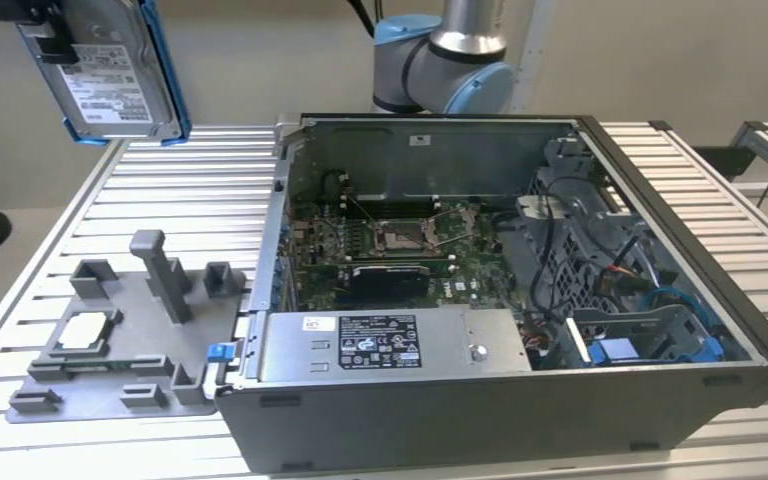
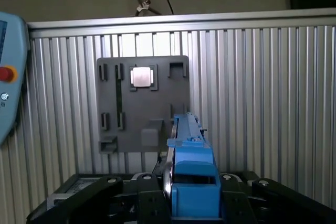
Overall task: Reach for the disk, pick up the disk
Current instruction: 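Pick up the disk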
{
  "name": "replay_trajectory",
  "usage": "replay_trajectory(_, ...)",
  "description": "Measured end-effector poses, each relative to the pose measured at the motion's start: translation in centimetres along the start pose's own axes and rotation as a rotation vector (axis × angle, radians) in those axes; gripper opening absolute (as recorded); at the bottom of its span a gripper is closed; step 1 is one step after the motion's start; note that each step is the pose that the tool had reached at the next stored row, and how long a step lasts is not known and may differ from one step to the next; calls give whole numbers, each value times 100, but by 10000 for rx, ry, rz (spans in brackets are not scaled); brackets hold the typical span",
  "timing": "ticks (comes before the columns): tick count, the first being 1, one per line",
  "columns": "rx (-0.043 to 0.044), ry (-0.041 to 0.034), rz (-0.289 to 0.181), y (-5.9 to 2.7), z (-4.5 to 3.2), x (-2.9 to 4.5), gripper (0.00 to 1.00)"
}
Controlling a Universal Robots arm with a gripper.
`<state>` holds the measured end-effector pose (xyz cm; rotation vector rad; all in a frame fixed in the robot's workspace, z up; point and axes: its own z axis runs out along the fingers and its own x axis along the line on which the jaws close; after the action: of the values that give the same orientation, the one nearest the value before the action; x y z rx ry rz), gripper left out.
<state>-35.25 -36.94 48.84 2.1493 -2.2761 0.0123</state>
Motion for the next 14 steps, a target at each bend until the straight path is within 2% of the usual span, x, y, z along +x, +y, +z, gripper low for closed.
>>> replay_trajectory(14,-8,0,0,-316,-10,-18,0)
